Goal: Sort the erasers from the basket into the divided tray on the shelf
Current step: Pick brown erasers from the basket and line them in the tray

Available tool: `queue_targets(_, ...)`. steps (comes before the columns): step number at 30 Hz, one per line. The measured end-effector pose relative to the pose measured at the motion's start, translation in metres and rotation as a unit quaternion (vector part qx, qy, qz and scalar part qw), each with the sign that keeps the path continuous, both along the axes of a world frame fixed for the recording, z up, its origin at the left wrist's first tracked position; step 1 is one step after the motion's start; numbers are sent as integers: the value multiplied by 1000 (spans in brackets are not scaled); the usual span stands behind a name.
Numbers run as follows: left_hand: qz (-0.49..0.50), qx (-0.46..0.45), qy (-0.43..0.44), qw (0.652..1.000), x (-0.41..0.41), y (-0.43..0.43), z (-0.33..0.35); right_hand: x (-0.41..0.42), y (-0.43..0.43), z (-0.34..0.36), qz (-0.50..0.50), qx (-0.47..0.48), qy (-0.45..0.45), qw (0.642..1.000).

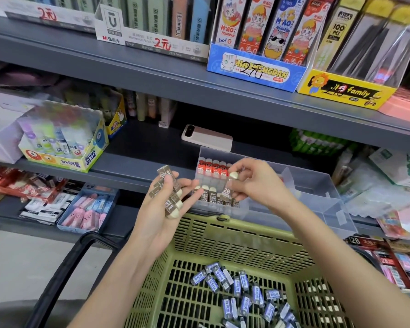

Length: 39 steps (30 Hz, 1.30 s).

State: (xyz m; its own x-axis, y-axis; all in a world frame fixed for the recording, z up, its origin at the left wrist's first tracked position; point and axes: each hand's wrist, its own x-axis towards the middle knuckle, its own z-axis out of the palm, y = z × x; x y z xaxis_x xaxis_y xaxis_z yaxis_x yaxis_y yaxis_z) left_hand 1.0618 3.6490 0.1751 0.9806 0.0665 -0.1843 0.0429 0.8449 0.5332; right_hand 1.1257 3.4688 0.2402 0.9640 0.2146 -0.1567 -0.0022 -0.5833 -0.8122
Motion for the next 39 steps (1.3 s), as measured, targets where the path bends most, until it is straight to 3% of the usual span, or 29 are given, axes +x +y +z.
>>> queue_targets(5,11,13,20,1000,0,5,2,7,10,-12,42,-143,25,988)
queue_targets(10,4,28,23,999,-1,6,4,10,16,-13,37,-166,27,985)
queue_targets(17,-7,109,-17,994,-4,5,2,6,23,-29,40,-255,-62,964)
queue_targets(22,7,149,-31,988,-6,5,3,7,25,-28,82,-343,-106,930)
queue_targets(24,14,161,-31,986,-7,4,4,-1,25,-16,82,-305,-149,937)
queue_targets(25,15,166,-35,985,-7,4,4,-7,26,-9,86,-239,-149,956)
queue_targets(28,13,182,-47,982,-7,4,8,-32,36,11,134,-3,-34,990)
queue_targets(32,0,191,-43,981,-10,3,10,-47,42,9,99,64,-39,992)
queue_targets(37,-33,172,-38,984,-11,-2,12,-25,19,23,28,228,-39,972)
queue_targets(39,-35,127,-22,991,-10,0,12,-10,3,29,20,190,-66,979)
